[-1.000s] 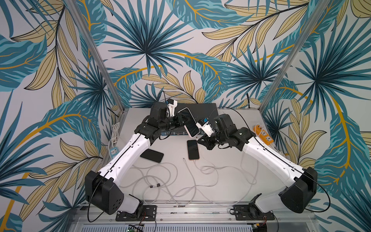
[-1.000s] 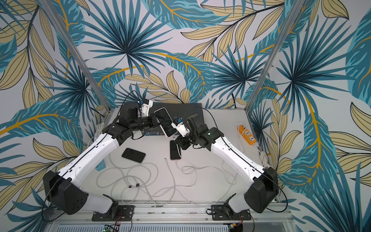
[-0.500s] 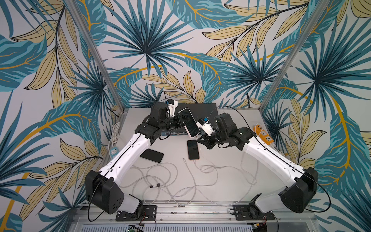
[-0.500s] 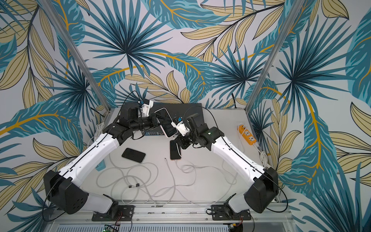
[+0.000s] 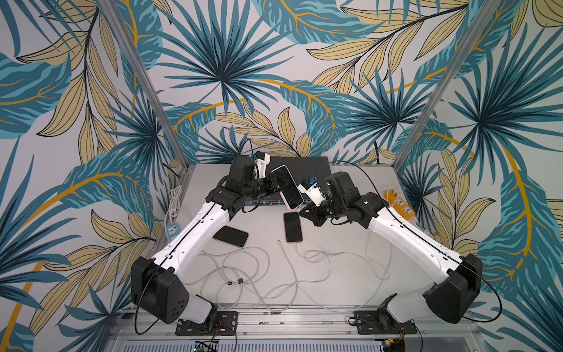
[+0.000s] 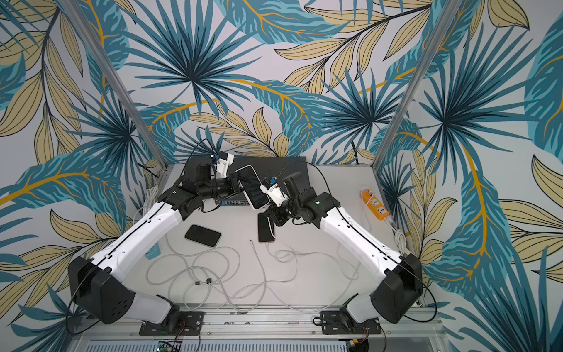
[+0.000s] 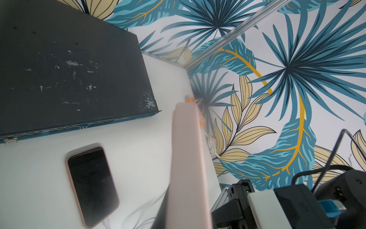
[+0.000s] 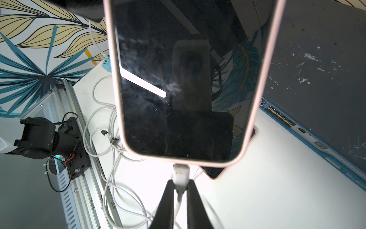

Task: Plug the charging cable into the phone
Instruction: Insert the charging cable into the phone.

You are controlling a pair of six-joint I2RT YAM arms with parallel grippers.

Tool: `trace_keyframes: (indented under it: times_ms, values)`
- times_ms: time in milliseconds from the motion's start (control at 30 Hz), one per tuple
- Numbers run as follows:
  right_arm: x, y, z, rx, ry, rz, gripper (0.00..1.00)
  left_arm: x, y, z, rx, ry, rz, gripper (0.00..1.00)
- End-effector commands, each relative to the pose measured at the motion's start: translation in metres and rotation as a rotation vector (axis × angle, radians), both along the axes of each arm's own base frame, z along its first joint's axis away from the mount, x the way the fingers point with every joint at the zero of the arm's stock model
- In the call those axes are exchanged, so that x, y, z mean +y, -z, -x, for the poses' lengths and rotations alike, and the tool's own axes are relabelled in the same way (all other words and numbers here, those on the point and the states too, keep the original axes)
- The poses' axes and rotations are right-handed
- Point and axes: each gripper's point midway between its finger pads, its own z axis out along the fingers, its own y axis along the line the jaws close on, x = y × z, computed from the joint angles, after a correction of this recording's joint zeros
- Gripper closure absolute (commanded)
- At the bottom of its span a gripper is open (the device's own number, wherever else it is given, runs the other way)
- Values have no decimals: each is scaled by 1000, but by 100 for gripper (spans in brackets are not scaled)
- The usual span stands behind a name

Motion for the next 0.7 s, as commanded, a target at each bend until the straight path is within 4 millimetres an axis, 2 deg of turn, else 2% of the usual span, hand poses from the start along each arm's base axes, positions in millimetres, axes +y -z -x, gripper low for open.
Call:
trace_keyframes:
  times_ms: [0,167,367,667]
  values:
    - [8,-11,0,-6,-4,-38,100,-7,-11,2,-56,37,23,100]
    - [10,-12,-2,-10,1,-35,100,-12,-10,3,-58,53,18,100]
    - [13,-14,-4,-20,-1,-29,100,-20,0,7,-39,73,7,100]
    - [15,-20,-11,-52,25,-47,100,-22,11,11,-21,82,-3,100]
